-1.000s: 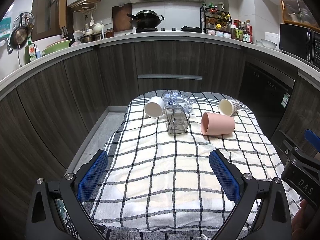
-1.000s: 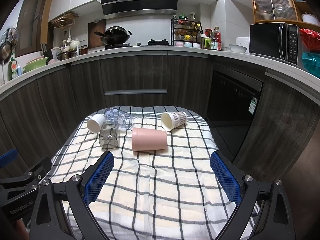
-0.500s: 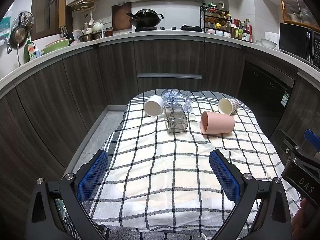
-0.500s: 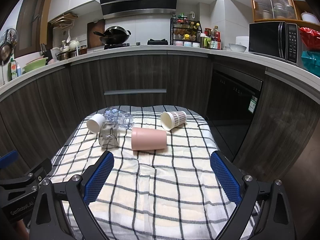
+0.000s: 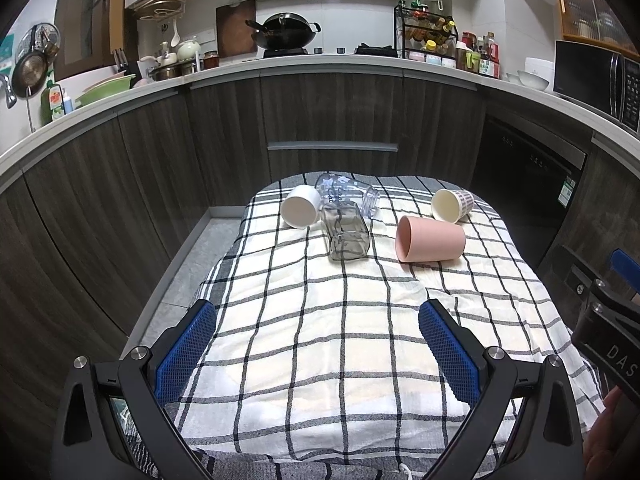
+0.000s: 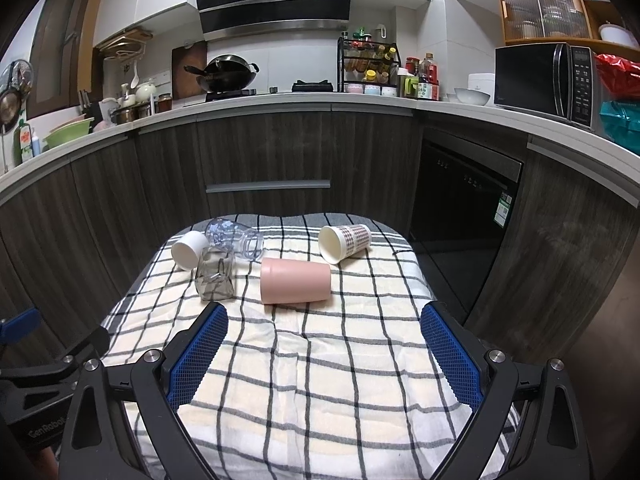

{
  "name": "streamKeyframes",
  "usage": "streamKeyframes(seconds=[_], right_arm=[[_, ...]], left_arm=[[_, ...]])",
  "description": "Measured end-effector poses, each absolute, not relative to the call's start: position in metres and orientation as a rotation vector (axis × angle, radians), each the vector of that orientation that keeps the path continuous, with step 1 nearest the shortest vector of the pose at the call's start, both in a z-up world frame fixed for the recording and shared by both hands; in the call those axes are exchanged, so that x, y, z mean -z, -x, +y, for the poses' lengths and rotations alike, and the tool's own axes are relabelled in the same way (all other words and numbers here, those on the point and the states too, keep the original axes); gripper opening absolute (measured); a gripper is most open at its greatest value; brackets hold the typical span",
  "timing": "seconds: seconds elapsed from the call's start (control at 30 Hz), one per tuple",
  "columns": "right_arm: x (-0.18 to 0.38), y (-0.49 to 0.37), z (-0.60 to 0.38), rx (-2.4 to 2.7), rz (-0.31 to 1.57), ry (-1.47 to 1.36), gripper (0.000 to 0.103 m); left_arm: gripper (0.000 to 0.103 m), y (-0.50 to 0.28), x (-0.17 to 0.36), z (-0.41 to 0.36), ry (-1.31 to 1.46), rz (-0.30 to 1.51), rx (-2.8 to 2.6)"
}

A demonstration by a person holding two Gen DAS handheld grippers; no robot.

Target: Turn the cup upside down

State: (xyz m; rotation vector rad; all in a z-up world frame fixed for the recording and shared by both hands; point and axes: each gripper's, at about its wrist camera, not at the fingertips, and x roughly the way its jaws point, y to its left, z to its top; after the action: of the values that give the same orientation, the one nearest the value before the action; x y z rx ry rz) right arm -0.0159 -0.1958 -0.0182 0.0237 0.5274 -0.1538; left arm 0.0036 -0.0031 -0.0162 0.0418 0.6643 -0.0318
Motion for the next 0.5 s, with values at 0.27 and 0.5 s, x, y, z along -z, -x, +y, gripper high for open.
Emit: streamKeyframes(seconds=[0.27,0.5], right_arm=[[0.013,0.0142,-0.2007,0.171,0.533,-0.044,0.097],[0.0128,0.0127,-0.2037,0.175,0.536,-0.055,0.097]], left_arm=[[0.103,-0.0083,0.0166,-0.0063,-0.05,0.677,0.046],[0.103,-0.0135,0.0184,-0.0079,-0.061,0.692,0.05]])
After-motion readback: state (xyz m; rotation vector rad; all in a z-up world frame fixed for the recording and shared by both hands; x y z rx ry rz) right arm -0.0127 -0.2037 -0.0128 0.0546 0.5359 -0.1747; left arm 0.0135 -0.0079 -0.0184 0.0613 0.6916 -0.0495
